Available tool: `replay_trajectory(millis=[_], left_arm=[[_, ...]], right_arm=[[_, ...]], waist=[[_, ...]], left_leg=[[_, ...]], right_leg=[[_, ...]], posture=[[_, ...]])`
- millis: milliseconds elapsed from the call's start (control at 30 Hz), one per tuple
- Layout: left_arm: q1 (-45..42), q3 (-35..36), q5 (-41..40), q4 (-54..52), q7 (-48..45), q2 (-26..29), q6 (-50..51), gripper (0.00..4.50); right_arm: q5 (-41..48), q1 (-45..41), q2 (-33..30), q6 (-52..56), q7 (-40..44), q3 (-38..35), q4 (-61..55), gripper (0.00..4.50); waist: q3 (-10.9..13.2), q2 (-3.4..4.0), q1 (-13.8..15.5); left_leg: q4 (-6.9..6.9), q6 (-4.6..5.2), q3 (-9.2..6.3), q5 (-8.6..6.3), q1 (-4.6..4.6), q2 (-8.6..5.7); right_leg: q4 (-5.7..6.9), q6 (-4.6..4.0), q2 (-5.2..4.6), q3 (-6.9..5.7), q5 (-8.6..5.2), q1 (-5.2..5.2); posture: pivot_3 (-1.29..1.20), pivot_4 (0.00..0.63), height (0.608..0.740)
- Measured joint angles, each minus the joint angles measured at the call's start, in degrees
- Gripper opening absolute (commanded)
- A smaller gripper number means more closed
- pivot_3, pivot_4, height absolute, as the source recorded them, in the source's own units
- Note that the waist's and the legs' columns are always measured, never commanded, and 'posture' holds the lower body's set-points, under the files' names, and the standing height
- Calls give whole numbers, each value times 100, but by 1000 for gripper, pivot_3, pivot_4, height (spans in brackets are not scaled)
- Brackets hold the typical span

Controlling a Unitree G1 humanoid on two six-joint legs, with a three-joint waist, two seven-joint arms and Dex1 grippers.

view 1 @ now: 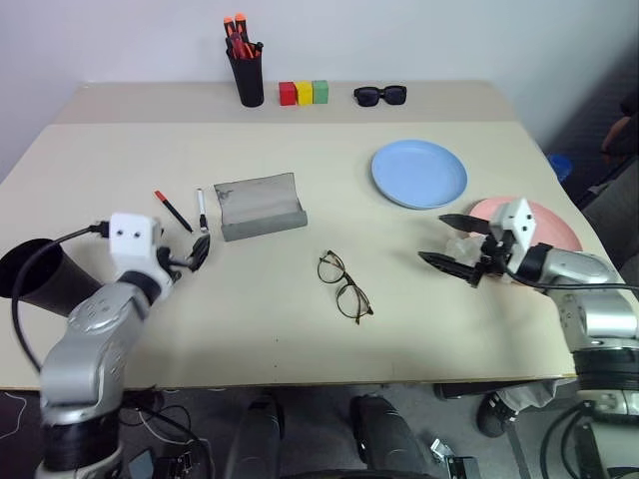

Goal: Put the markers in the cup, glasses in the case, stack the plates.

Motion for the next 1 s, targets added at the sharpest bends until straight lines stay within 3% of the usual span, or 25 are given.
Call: replay_trajectory(millis=[133,400,633,1000], left_arm=[[-1096,-164,370,659,879,-321,877,4374],[-2745,572,785,2474,2123,-750,1209,4374],[-3329,759,804,3605,2418,-1061,1222,4374],[-3643,1246,847,4249,3046,-1166,805,4374]], right_arm=[[132,275,469,575,-392,547,-1151,4500],[404,471,747,1422,-950,940,-2242,4500],[325,144,1382,1498,-1488,1341,-2293,4500],[178,241,1583,1517,-1966,1541,-2406,4500]], waist=[[0,-1,0],[0,-3,10],[0,-4,4],[1,-5,26]], left_leg=[[10,0,-7,0,-5,0],[15,-1,-11,0,-5,0],[11,-2,-12,0,-6,0],[10,-5,-12,1,-9,0]], right_leg=[[6,13,1,-4,2,1],[9,14,2,-9,3,3],[8,31,2,-10,12,1],[7,35,2,-11,14,0]], posture=[[0,150,740],[0,150,740],[0,150,740],[0,150,740]])
